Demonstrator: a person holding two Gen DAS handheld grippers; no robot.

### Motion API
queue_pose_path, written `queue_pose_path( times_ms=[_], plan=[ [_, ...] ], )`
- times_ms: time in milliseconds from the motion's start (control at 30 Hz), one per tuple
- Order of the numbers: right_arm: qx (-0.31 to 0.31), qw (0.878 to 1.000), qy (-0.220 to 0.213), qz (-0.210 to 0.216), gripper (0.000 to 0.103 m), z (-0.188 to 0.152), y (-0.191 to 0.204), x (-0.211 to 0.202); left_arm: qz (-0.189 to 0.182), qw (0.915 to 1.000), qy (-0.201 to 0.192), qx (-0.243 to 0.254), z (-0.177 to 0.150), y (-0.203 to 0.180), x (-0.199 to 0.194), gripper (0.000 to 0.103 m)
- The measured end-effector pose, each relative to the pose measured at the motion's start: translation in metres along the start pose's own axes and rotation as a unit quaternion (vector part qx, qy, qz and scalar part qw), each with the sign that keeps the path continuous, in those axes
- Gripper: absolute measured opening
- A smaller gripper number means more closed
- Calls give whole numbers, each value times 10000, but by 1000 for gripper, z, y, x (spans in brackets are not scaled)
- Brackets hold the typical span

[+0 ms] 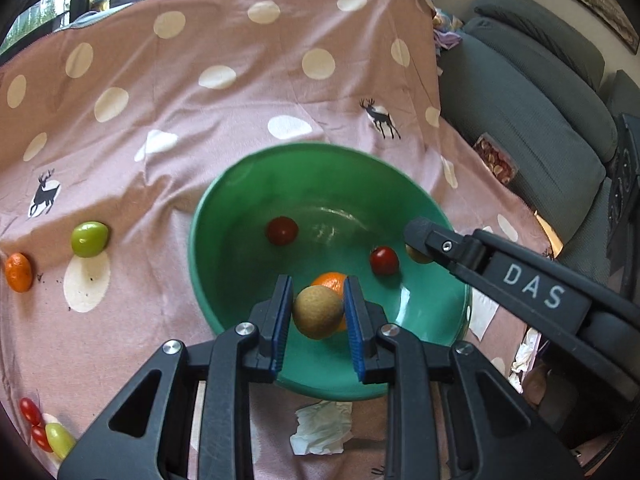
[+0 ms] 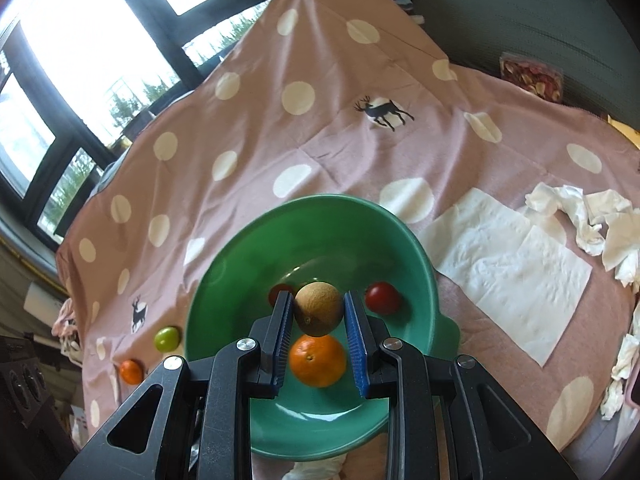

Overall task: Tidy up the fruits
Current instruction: 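Lower the kiwi into the bowl and open the right gripper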

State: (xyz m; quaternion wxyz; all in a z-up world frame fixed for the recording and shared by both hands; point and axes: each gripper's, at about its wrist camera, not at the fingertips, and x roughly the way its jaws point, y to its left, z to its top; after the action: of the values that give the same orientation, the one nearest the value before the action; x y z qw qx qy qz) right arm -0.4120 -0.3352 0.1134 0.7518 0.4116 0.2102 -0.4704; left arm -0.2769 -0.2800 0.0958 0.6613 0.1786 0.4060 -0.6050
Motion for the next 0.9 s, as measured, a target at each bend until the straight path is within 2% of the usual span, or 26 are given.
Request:
queue_pose_path(
  times_ms=[400,900],
  plan=[
    [124,9996,223,-105,28,2,-11,13,16,9997,254,-64,-1,0,18,26],
    [80,9987,340,-364,28,2,-11,21,41,9994,295,-164,-2,4,24,26]
  ],
)
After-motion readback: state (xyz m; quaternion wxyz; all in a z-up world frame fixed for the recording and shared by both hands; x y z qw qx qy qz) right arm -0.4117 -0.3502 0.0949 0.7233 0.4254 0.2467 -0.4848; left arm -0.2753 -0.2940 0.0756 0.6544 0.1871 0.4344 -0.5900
